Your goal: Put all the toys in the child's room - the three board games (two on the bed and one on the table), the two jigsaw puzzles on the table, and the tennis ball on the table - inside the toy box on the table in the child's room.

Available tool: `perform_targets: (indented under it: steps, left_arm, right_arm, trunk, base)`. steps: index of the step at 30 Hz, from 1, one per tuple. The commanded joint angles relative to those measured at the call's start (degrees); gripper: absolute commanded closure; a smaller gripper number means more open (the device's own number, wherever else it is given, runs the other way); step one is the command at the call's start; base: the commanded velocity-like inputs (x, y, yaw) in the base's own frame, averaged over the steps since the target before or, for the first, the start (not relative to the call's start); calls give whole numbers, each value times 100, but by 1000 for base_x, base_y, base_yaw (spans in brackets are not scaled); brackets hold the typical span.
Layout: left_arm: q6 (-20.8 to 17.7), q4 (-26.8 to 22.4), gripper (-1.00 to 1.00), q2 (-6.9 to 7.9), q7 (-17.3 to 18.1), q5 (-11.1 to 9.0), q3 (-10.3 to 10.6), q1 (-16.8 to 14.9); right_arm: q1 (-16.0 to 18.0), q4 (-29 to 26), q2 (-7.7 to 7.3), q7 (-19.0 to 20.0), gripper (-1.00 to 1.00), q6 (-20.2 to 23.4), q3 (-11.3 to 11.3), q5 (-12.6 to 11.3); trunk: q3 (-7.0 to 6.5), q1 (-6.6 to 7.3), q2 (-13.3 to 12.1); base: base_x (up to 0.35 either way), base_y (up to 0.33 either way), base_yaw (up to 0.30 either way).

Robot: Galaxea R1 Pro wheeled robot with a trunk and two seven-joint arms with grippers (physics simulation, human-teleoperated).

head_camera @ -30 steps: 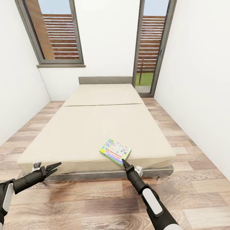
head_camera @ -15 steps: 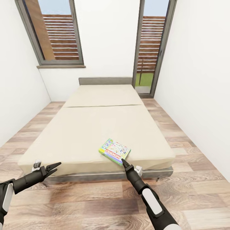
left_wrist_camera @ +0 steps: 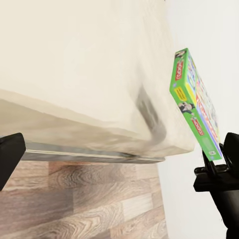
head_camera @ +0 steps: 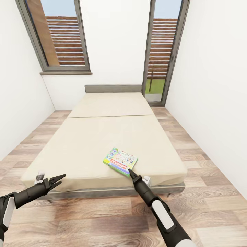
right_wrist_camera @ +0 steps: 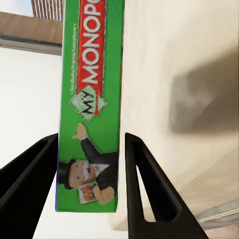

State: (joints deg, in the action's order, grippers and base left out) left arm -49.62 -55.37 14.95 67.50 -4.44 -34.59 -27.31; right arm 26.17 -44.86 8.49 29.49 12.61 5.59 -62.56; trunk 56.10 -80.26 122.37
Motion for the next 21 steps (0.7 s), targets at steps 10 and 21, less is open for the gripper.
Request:
perform_targets:
  steps: [10, 21]
  left_arm:
    - [-18, 0, -100, -19, -3, -3, 2, -3]
    - [-13, 2, -100, -18, -14, -4, 5, -3]
  right_arm:
    - [2, -158, -231, 76, 100, 321, 70, -61]
    - [2, -154, -241, 649, 100, 263, 21, -75]
  trunk:
    - [-175, 221, -401]
    - [-373, 463, -842]
  base:
    - [0, 0, 0]
    - [0, 0, 0]
